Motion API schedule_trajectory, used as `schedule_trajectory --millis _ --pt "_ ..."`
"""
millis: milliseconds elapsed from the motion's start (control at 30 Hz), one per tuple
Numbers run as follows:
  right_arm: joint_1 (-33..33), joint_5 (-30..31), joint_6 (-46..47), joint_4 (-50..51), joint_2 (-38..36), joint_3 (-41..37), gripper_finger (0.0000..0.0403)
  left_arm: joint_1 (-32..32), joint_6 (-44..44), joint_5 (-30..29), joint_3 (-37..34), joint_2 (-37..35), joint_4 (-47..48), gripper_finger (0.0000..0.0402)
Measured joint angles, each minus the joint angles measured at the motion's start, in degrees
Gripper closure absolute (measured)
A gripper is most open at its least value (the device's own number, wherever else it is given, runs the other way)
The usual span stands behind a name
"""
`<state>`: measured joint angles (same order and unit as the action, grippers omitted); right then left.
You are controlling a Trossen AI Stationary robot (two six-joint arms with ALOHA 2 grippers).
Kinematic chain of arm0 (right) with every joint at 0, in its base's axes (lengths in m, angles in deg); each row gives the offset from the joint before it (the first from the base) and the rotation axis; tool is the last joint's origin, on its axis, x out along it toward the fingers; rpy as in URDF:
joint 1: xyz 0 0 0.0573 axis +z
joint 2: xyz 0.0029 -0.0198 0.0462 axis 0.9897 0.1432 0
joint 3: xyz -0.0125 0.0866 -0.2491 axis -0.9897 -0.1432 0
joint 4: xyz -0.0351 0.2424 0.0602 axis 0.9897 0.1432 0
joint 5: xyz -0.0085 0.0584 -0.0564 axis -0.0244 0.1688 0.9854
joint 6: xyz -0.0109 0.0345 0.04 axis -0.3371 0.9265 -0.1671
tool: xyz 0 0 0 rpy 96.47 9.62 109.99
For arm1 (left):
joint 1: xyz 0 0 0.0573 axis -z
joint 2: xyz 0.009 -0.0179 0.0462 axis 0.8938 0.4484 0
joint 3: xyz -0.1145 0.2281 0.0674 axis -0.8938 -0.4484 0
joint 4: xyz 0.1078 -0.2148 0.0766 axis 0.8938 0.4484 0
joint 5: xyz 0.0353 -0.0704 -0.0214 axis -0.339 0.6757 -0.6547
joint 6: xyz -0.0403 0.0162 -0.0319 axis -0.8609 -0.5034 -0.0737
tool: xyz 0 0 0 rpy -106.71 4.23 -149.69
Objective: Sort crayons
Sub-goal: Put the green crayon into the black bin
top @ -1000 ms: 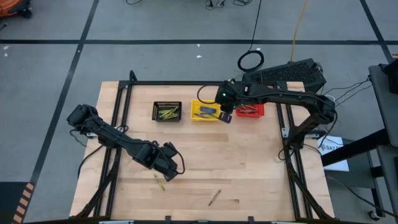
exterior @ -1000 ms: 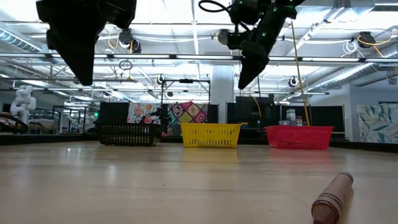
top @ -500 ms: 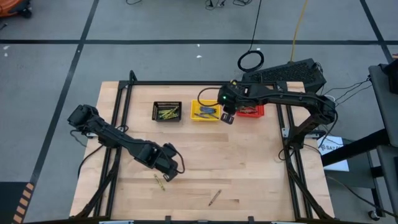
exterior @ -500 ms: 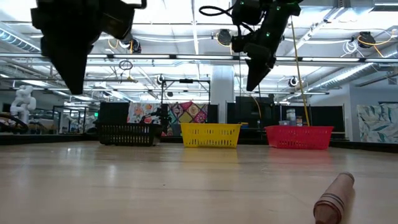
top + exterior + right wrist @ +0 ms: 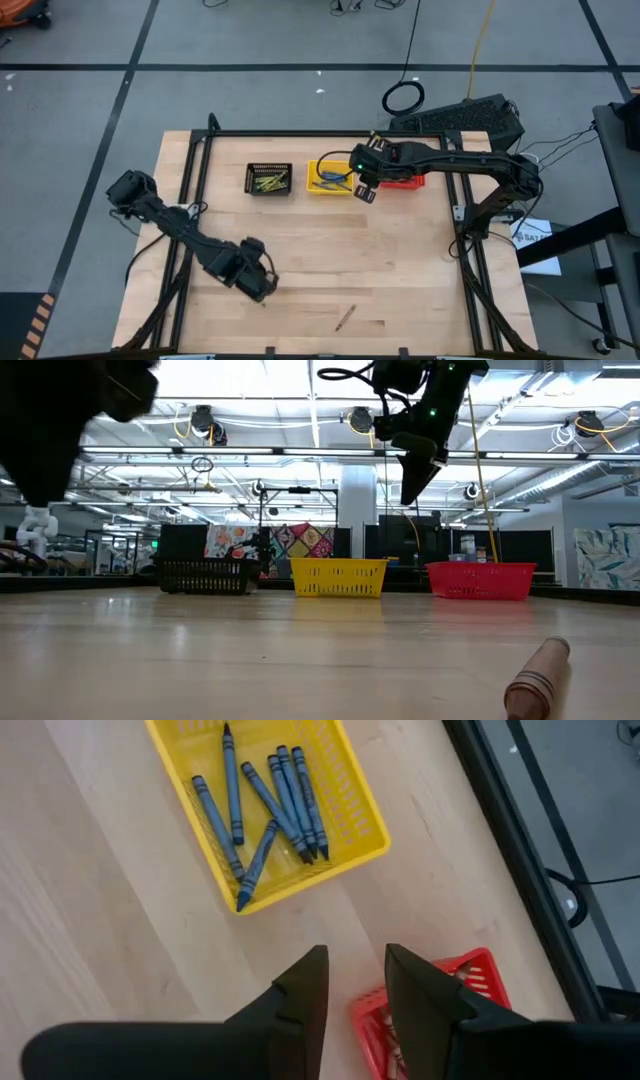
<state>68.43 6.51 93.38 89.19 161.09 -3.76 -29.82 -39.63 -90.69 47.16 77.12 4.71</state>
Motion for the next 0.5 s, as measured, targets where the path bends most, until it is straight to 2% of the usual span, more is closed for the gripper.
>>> schedule_trajectory --millis 100,233,500 --pt "0.3 -0.1 0.1 0.3 0.0 0.0 0.0314 2.5 0.0 0.0 0.0 0.0 -2.3 0.0315" --pt "0.4 -0.1 1.7 1.4 0.0 0.0 0.0314 4.7 -4.6 -0.2 0.0 0.5 -3.6 0.0315" --pt "0.3 -0.2 5.1 2.7 0.0 0.0 0.0314 6.6 -13.1 -0.1 0.0 6.1 -4.6 0.0315"
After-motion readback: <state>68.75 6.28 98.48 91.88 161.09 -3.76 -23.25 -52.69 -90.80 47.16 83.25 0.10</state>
